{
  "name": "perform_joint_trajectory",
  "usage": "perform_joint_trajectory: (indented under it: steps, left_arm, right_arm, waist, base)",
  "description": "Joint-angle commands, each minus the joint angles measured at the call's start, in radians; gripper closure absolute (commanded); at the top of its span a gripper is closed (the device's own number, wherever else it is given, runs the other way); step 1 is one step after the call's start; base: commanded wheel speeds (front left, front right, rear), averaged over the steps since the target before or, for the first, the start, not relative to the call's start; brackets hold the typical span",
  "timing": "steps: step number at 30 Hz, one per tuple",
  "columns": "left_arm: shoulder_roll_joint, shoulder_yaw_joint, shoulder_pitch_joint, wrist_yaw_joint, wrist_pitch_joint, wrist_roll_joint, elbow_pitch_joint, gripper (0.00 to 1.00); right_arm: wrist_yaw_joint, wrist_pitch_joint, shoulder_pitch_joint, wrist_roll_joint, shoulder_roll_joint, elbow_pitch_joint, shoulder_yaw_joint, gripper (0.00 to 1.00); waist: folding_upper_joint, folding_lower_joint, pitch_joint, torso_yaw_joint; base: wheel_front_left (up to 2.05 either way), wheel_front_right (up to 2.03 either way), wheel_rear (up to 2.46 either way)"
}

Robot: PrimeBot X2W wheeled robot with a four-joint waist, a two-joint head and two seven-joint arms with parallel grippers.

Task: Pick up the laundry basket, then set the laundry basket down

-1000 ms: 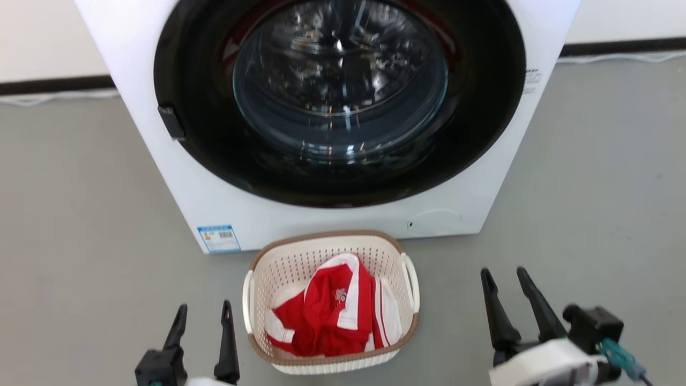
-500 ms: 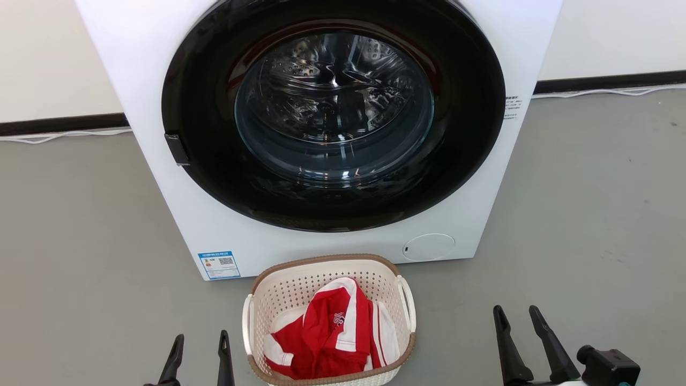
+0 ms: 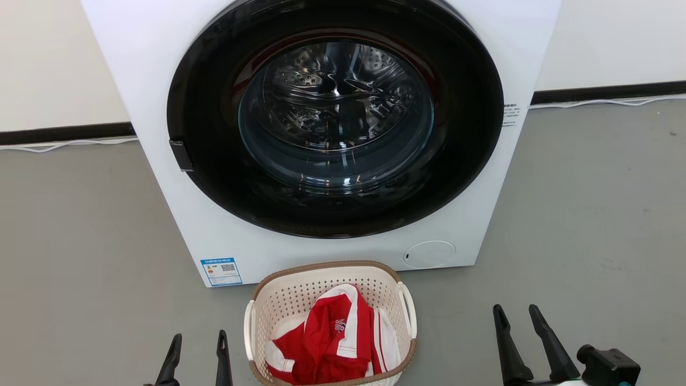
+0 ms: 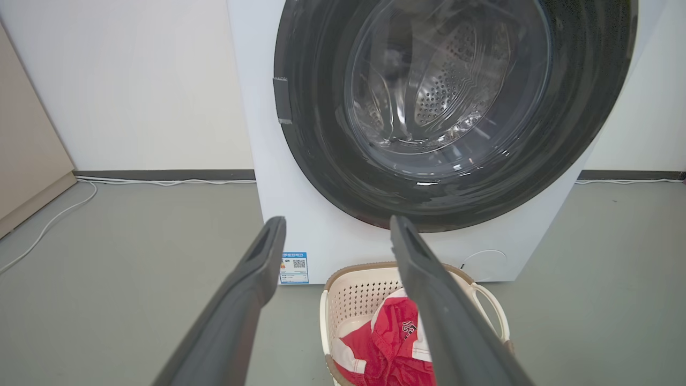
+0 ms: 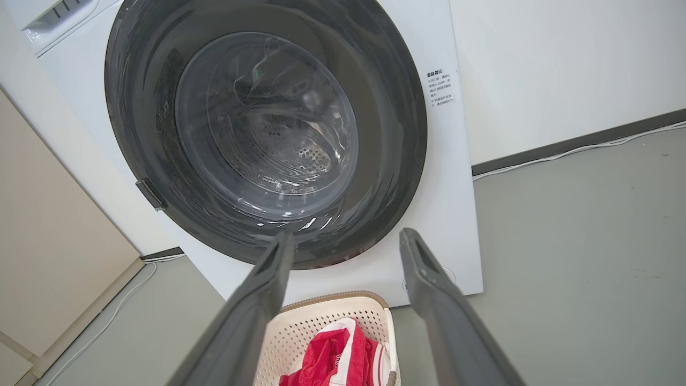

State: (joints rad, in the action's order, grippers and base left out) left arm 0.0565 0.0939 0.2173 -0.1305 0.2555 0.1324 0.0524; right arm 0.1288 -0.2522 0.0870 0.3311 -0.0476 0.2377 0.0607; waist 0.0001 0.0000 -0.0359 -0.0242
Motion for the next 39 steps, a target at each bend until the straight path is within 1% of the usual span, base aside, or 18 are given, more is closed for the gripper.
perform_joint_trajectory:
  steps: [1,10,11,14,16,19,22,26,39]
  left_arm:
    - [-0.002,-0.032,-0.016,0.005,0.006,0.001,-0.019,0.0]
    - [0.001,-0.038,-0.019,0.014,0.006,0.002,-0.018,0.0]
    - [0.002,-0.004,0.002,0.009,0.0,0.0,0.011,1.0]
    - [-0.001,0.0,0.003,0.009,-0.001,0.003,0.047,1.0]
    - [0.0,-0.002,0.0,0.012,-0.005,0.027,0.047,1.0]
    - [0.001,-0.005,-0.007,0.018,-0.013,0.066,0.048,1.0]
    - [0.003,-0.007,-0.012,0.022,-0.018,0.091,0.051,1.0]
    - [0.005,-0.011,-0.023,0.03,-0.028,0.141,0.057,1.0]
    - [0.01,-0.026,-0.063,0.059,-0.063,0.312,0.078,1.0]
  right_arm:
    - [0.002,-0.01,-0.018,-0.002,-0.003,-0.033,0.019,0.0]
    - [0.002,-0.01,-0.017,0.001,-0.003,-0.04,0.017,0.0]
    - [0.0,0.0,0.0,0.0,0.0,-0.003,0.0,1.0]
    - [0.0,0.002,0.007,0.003,0.0,0.027,0.004,1.0]
    - [0.0,0.006,0.005,0.024,0.0,0.025,0.004,1.0]
    - [0.0,0.014,0.001,0.057,-0.002,0.024,0.001,1.0]
    - [0.0,0.019,-0.001,0.079,-0.004,0.023,0.0,1.0]
    - [0.0,0.028,-0.009,0.123,-0.006,0.024,-0.003,1.0]
    - [0.0,0.062,-0.032,0.272,-0.012,0.022,-0.015,1.0]
  waist:
    - [-0.0001,0.0,-0.001,0.001]
    - [-0.0001,0.0,0.0,0.006]
    - [-0.0001,0.0,0.0,0.006]
    - [-0.0001,0.0,0.0,0.006]
    - [-0.0001,0.0002,0.001,0.006]
    - [-0.0001,0.0017,0.0,0.007]
    - [-0.0001,0.0022,0.0,0.007]
    - [-0.0001,0.0002,0.003,0.008]
    - [-0.0001,0.0001,0.008,0.01]
  base:
    - [0.0,0.0,0.0]
    - [0.0,0.0,0.0]
    - [0.0,0.0,0.0]
    - [0.0,0.0,0.0]
    - [0.0,0.0,0.0]
    - [0.0,0.0,0.0]
    - [0.0,0.0,0.0]
    - [0.0,0.0,0.0]
    - [0.0,0.0,0.0]
